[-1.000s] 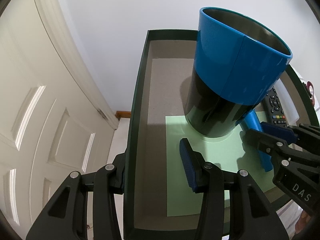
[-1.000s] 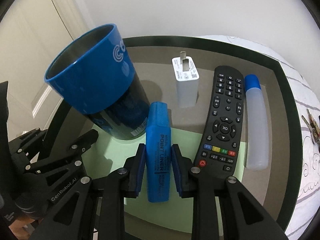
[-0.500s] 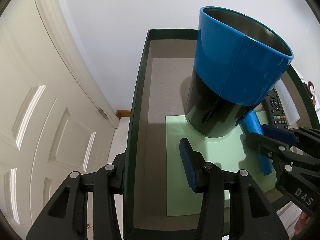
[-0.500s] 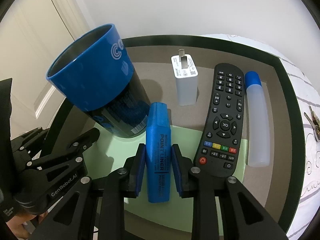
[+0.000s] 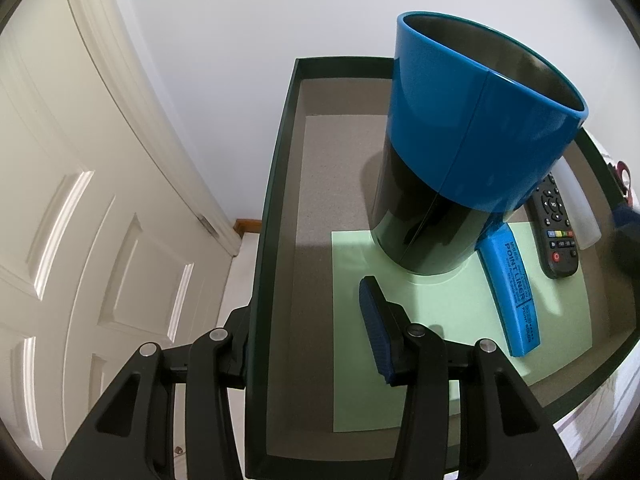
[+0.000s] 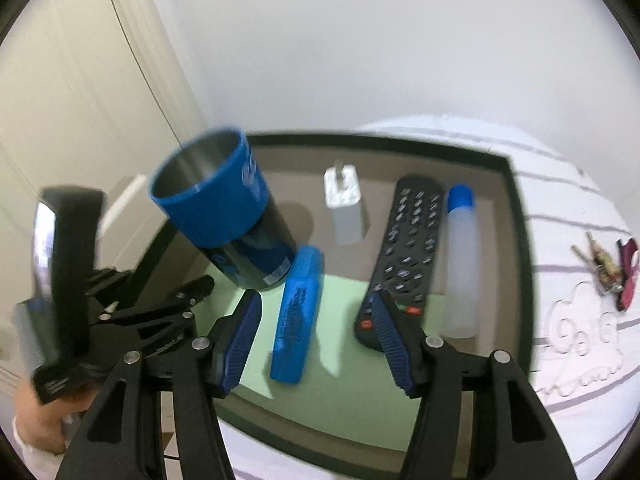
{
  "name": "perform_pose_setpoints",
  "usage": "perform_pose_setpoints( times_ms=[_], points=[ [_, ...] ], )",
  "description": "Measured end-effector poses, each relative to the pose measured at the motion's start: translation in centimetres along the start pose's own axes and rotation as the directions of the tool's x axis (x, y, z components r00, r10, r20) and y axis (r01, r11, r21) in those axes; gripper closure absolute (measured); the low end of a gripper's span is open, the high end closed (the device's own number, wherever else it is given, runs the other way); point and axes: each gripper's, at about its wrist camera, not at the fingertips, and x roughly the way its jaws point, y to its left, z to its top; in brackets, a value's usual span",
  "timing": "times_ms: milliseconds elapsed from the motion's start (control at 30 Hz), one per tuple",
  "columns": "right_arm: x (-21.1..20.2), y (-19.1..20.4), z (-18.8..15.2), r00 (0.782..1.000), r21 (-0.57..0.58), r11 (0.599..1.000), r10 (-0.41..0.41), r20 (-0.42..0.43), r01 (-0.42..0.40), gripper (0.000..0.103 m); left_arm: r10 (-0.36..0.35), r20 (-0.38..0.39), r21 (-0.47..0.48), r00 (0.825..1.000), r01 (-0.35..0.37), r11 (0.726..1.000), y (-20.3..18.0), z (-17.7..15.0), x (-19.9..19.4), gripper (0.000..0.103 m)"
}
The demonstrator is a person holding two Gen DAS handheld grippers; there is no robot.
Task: Organize rigid objects
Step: 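Open the right tool and move it toward the pink keychain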
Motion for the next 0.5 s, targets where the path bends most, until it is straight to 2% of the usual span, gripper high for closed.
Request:
perform_pose_setpoints(
  times_ms=[100,200,267,367,433,500],
  points=[
    [-3.5,-1.7,-0.2,0.997,0.014,1.000,0.020,0.080,-0.022,0.044,0.003,-0.002,0.002,1.000,-0.003,1.000,-0.1,0.0,0.0,0.058],
    [-6.7,-4.1,-0.6,0.989,0.056,0.998,-0.014,0.146,0.005,0.044,0.003,-0.001,0.003,1.000,-0.003,1.000,-0.1,0.0,-0.1,0.058],
    [-9.0,-6.7,-1.0,0.979,0.105,0.993,-0.082,0.189,0.062,0.044,0.003,-0.002,0.004,1.000,-0.003,1.000,0.0,0.0,-0.1,0.058],
    [-11.4,-12.1,-2.1,0.948,0.226,0.958,-0.225,0.227,0.174,0.043,0.004,-0.001,0.010,1.000,-0.004,1.000,0.0,0.0,-0.2,0.058],
    [-12.1,-15.5,-2.6,0.934,0.312,0.931,-0.266,0.236,0.186,0.043,0.007,-0.003,0.010,1.000,-0.007,1.000,-0.1,0.0,-0.3,0.057],
    [-12.3,-19.6,-3.0,0.935,0.398,0.903,-0.268,0.231,0.160,0.043,0.017,-0.003,0.016,1.000,-0.017,1.000,-0.3,0.1,-0.4,0.057]
  ],
)
